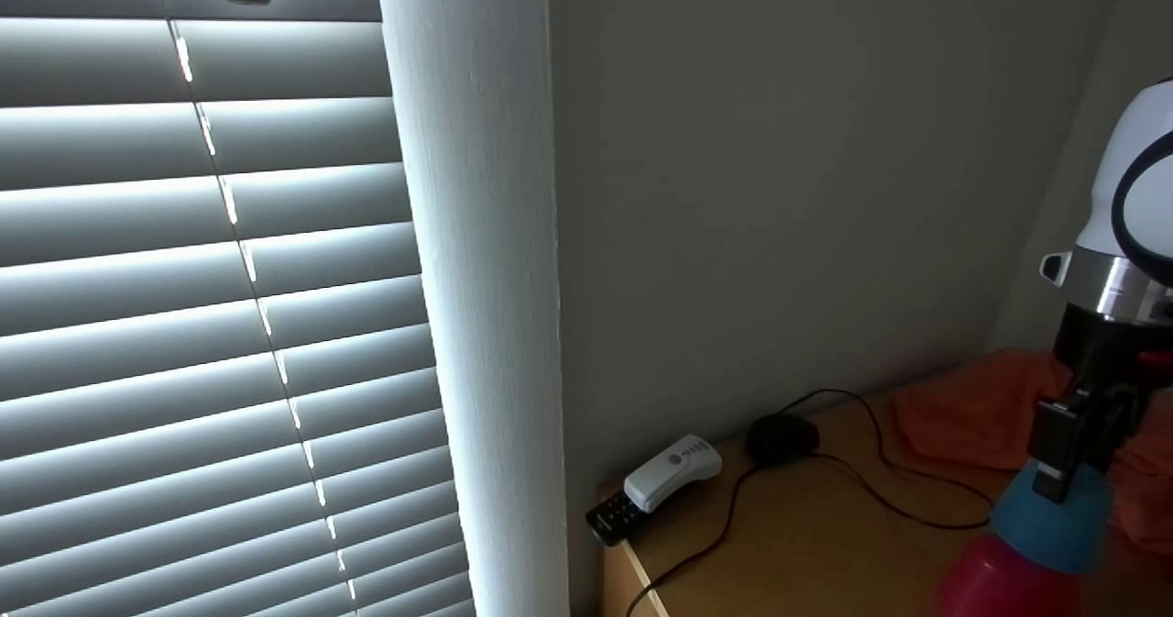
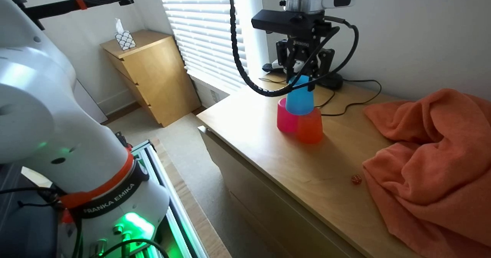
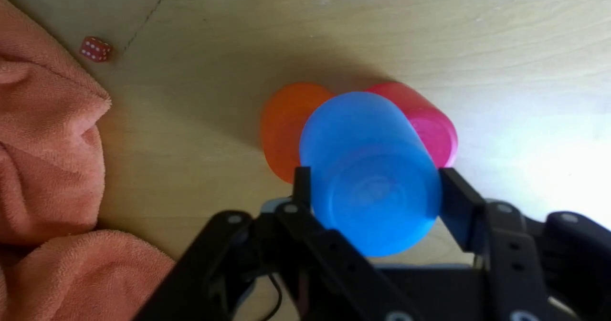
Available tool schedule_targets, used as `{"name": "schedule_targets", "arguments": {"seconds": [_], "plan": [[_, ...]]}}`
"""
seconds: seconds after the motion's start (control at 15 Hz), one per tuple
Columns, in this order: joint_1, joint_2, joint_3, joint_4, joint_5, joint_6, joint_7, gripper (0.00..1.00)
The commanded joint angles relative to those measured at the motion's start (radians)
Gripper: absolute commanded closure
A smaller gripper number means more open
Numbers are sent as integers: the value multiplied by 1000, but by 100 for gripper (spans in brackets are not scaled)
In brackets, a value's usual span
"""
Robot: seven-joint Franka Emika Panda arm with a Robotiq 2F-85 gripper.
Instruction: Stack the cups into a pyramid
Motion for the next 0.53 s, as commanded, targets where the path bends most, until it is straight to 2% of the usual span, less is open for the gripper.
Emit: {"name": "schedule_targets", "arguments": {"seconds": [0.0, 0.27, 0.33, 0.4, 0.47], "plan": [[-3, 19, 9, 28, 18, -44, -26, 59], [-5, 28, 13, 37, 8, -49, -17, 59], [-6, 30, 13, 40, 5, -51, -14, 9], [-6, 32, 13, 42, 0, -50, -15, 8], [-7, 33, 13, 42, -2, -53, -17, 2]]}}
